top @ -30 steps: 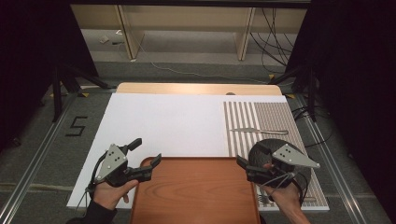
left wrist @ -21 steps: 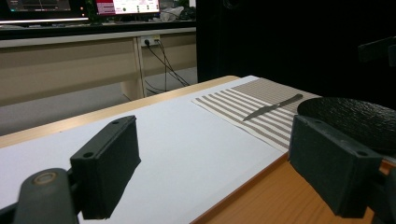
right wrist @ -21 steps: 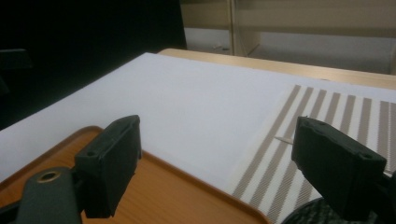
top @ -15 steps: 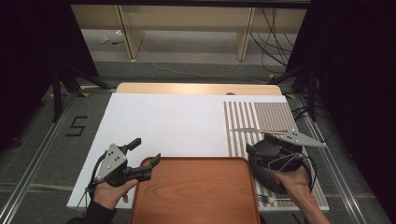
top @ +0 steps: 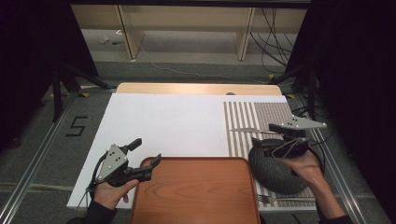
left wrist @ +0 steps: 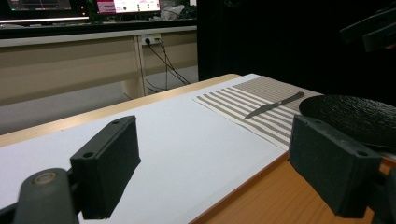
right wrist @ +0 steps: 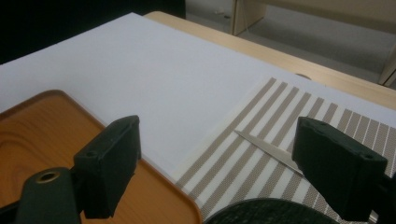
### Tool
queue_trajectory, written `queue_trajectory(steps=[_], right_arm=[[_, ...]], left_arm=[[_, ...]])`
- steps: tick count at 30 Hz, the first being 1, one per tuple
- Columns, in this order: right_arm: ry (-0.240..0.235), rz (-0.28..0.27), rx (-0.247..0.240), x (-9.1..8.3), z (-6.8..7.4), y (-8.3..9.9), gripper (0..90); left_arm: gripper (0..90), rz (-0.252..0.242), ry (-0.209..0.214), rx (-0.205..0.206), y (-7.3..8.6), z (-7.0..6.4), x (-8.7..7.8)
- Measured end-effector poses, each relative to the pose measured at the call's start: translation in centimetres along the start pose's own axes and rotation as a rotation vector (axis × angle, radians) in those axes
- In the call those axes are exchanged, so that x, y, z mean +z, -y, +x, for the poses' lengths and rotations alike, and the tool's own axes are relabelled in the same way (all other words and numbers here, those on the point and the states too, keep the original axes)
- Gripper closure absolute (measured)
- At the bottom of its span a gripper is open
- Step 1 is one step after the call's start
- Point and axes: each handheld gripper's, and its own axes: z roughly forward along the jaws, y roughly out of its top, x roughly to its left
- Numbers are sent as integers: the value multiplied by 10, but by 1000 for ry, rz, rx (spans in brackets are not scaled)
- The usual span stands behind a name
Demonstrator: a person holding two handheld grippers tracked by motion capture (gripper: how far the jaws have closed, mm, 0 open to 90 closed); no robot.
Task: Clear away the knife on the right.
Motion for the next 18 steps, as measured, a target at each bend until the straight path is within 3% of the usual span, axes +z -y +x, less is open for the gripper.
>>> queue_trajectory(steps=[7, 8, 9, 10, 11, 13, 15, 18], right_arm=[[31, 86, -29, 8, -26, -12, 172], [21, 107, -30, 11, -32, -13, 177], [17, 161, -49, 19, -40, -15, 182], [17, 161, -49, 19, -40, -15, 182], [27, 215, -61, 28, -48, -16, 188], [29, 232, -59, 31, -51, -17, 196], [47, 321, -104, 49, -58, -17, 193], [47, 362, -102, 58, -64, -18, 193]], left_arm=[[160, 4, 0, 6, 1, 0, 1], [160, 5, -2, 4, 1, 0, 1], [160, 6, -3, 5, 1, 0, 2], [160, 7, -4, 4, 1, 0, 2], [160, 8, -3, 5, 1, 0, 2], [160, 8, -2, 7, 1, 0, 2], [160, 10, -1, 9, 1, 0, 3], [160, 12, 0, 13, 2, -1, 3]])
